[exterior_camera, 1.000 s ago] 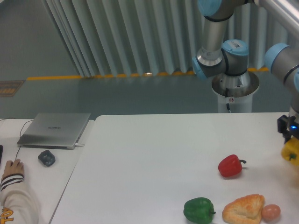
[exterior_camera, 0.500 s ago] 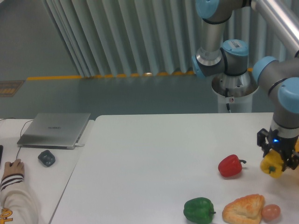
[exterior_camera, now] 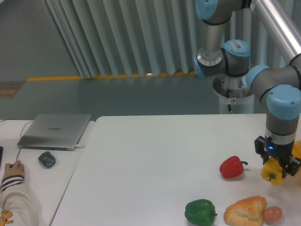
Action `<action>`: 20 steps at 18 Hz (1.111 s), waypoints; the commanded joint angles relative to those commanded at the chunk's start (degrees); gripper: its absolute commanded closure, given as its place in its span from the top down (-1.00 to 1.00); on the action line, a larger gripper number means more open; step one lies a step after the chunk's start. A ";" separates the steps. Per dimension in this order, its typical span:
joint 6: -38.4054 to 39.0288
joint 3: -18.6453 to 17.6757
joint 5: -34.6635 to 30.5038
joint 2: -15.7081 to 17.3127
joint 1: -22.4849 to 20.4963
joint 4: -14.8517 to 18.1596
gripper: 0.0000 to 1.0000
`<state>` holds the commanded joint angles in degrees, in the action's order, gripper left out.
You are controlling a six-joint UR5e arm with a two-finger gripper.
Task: Place the yellow pepper on the table
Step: 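Set the yellow pepper down beside the red pepper and release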
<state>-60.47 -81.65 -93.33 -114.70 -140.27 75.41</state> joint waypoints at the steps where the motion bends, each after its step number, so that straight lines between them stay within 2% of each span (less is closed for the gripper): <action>1: 0.26 0.09 -0.61 -0.09 0.00 0.00 0.47; 2: 0.26 -0.09 -0.71 -0.18 0.00 -0.44 0.99; 12: 0.44 -1.14 -0.71 0.00 0.09 -2.46 1.00; 16: -0.17 0.00 -0.71 -0.09 0.26 -2.63 1.00; 20: -10.87 0.88 -6.76 0.79 0.18 -1.94 1.00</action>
<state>-71.34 -80.77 -100.09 -113.91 -140.10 73.47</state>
